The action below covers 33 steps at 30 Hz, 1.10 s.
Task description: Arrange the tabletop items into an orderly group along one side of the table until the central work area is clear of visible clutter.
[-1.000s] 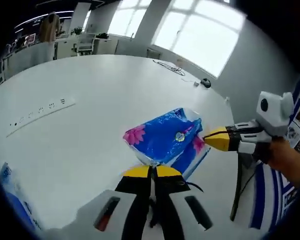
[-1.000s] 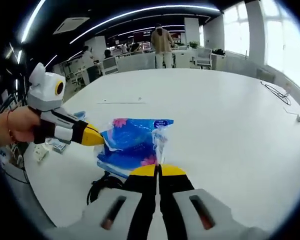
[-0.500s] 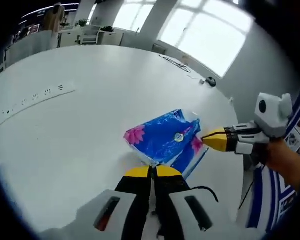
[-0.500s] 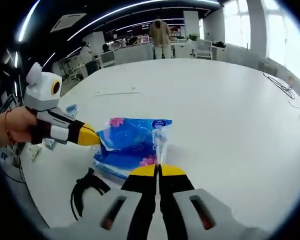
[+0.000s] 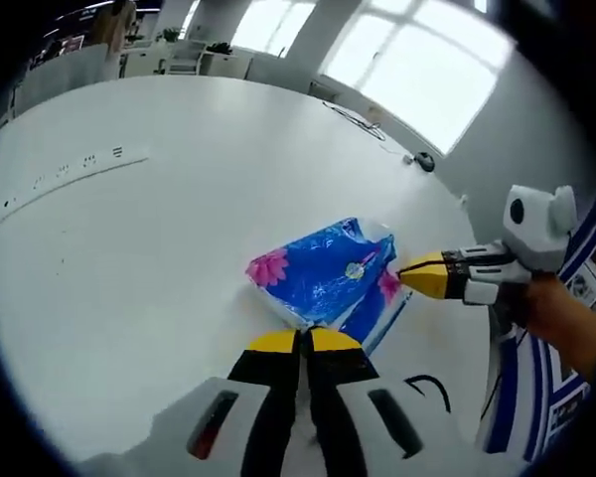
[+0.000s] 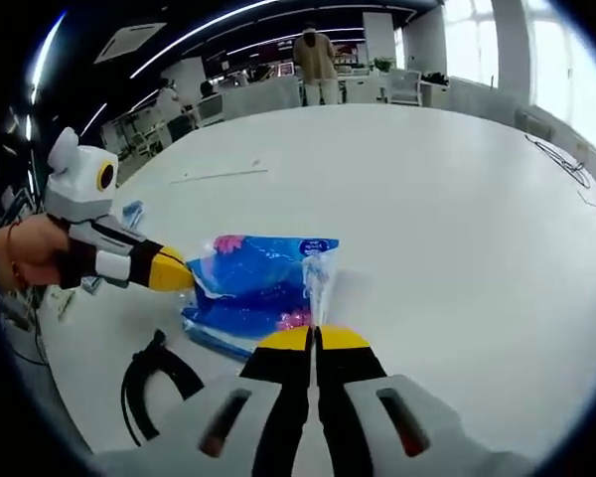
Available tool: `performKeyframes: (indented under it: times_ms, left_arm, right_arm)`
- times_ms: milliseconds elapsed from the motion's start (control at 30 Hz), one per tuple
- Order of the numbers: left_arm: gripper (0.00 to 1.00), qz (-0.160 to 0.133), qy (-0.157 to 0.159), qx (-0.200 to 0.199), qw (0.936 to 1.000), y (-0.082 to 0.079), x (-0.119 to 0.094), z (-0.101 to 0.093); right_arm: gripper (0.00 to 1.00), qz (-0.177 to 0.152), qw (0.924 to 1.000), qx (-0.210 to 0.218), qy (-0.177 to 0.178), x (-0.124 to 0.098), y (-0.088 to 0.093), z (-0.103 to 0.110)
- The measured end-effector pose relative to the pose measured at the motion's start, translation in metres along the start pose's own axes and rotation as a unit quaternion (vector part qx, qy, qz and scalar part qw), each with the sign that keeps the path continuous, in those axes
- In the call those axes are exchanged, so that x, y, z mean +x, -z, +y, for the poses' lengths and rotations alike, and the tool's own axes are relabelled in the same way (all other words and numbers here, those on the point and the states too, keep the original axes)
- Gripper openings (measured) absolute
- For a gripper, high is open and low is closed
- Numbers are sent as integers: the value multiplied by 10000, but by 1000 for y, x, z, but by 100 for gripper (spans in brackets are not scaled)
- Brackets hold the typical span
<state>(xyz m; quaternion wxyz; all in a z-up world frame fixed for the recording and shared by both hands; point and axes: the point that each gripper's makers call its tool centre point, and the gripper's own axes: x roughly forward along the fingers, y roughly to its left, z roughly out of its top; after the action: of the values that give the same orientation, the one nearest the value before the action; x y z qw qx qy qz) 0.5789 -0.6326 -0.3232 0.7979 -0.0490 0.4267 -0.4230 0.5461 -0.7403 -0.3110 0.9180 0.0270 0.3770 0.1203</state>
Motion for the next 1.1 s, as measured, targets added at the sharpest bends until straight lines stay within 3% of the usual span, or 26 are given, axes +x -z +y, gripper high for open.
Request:
performKeyframes:
  times_ms: [600, 1100]
  left_arm:
    - [2, 41, -28, -13, 10000, 4, 3, 5]
    - [13, 87, 17, -55, 9999, 6, 2, 4]
  right_arm:
    - [1, 67, 9999, 127, 2, 6, 6, -4]
    - [10, 67, 9998, 177, 83, 3, 7, -5]
